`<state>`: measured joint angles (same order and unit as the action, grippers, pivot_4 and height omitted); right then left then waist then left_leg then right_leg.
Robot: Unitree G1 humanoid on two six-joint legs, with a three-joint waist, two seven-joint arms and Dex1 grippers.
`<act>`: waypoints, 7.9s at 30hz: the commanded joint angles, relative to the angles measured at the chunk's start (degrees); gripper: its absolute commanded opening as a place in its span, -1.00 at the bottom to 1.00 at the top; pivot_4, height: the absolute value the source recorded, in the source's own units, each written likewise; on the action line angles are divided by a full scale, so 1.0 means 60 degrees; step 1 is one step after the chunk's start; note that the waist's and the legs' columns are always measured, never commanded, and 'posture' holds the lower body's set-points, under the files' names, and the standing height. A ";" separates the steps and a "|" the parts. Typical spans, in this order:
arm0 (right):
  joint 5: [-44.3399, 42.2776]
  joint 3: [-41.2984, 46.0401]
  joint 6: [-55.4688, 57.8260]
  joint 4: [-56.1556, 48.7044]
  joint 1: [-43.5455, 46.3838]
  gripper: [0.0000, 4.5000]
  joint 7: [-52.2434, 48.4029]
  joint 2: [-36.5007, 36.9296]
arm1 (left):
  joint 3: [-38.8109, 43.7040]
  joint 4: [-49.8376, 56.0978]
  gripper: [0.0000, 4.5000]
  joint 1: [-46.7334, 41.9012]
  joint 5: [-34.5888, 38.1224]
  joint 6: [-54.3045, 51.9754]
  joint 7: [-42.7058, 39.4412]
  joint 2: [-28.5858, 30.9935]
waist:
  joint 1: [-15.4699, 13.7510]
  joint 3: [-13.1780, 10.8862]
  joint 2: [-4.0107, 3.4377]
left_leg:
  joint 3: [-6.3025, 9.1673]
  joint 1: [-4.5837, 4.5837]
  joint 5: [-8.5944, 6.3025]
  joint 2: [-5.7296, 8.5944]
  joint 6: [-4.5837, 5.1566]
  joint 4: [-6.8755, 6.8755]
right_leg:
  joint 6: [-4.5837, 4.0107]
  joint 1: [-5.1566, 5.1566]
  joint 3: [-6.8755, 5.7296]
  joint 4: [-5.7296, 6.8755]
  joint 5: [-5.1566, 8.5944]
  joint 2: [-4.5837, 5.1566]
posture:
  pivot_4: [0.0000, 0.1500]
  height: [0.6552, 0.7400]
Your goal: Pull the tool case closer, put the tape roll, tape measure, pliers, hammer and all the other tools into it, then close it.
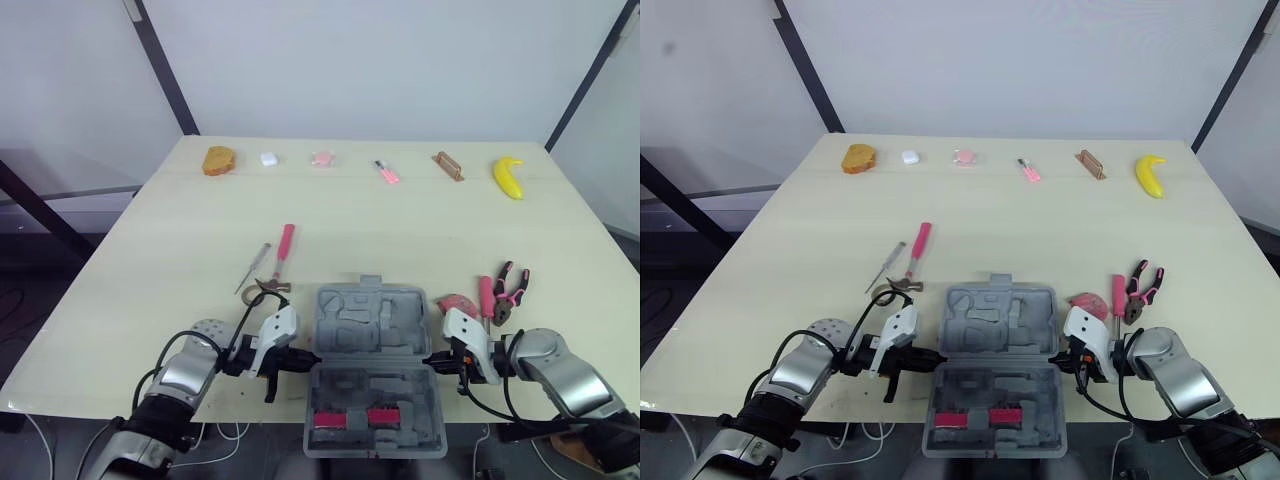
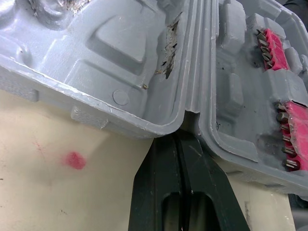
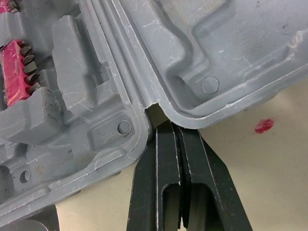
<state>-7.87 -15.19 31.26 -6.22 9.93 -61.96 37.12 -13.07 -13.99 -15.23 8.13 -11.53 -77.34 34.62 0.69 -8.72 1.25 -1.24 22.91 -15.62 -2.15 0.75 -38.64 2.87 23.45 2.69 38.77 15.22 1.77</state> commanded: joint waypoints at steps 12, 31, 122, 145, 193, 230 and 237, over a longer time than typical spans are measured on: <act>-0.0111 -0.0310 0.0063 -0.0164 -0.0229 -1.00 -0.0088 0.0191 | -0.0406 0.0096 -0.99 0.0117 -0.0065 0.0180 -0.0111 -0.0036 | -0.0010 0.0002 0.0001 | 0.0000 0.0000 0.0000 0.0000 0.0000 -0.0001 | 0.0000 -0.0002 0.0000 0.0000 0.0000 0.0001 | 1.00 1.00; -0.0029 -0.0333 -0.0001 -0.0060 -0.0205 -1.00 0.0007 0.0210 | -0.0405 0.0072 -0.99 0.0165 -0.0073 0.0178 -0.0066 -0.0029 | -0.0009 0.0006 0.0002 | 0.0001 -0.0002 0.0000 0.0000 0.0000 -0.0001 | 0.0000 -0.0004 -0.0001 -0.0001 0.0000 0.0001 | 1.00 1.00; -0.5405 0.7651 -0.4540 -0.0118 -0.5291 1.00 -0.0213 -0.0393 | 0.4972 0.0603 0.99 0.2680 0.1658 0.1027 0.3009 0.2063 | -0.0001 0.0017 -0.0012 | -0.0015 -0.0074 -0.0001 -0.0020 0.0000 0.0027 | -0.0007 -0.0059 0.0016 -0.0027 0.0006 0.0006 | 1.00 1.00; -0.5285 0.4971 -0.4484 -0.1583 -0.2612 1.00 -0.2353 0.0373 | -0.1773 -0.0744 0.99 -0.3917 -0.4607 0.1682 -0.0545 0.3259 | -0.0246 -0.0002 -0.0017 | -0.0016 -0.0008 -0.0001 -0.0004 0.0001 0.0018 | -0.0006 -0.0053 -0.0034 -0.0077 0.0005 -0.0014 | 1.00 1.00; -0.4803 0.4492 -0.4798 -0.1146 -0.2300 1.00 -0.2901 0.0560 | -0.2071 -0.1040 -0.97 -0.5605 -0.5551 0.1571 -0.1742 0.2331 | -0.0238 -0.0013 -0.0016 | 0.0004 -0.0002 -0.0001 -0.0007 0.0003 -0.0085 | -0.0006 -0.0065 -0.0042 0.0009 0.0005 -0.0013 | 1.00 1.00; -0.4803 0.5944 -0.4005 -0.0051 -0.2853 1.00 -0.3151 0.1977 | -0.1903 -0.0503 -0.97 -0.5715 -0.1371 -0.3274 -0.0888 -0.0612 | -0.0024 -0.0020 -0.0013 | 0.0011 -0.0001 -0.0001 -0.0005 0.0002 -0.0094 | -0.0005 -0.0065 -0.0035 0.0008 0.0006 -0.0025 | 1.00 1.00; -0.4899 0.5860 -0.3550 -0.0197 -0.2404 1.00 -0.3092 0.2366 | -0.1711 -0.0226 -0.97 -0.5187 -0.1135 -0.3688 -0.0684 -0.0363 | 0.0004 -0.0021 -0.0014 | 0.0017 -0.0004 -0.0001 -0.0006 0.0003 -0.0094 | -0.0005 -0.0065 -0.0031 0.0011 0.0006 -0.0026 | 1.00 1.00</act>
<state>-36.10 18.78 9.39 -5.88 -5.21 -80.66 50.49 -24.91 -17.06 -46.00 0.22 -33.48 -81.58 32.16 0.72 -8.84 1.16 -1.13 22.89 -15.62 -2.18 0.76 -39.21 2.84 23.06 2.50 38.84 15.25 1.62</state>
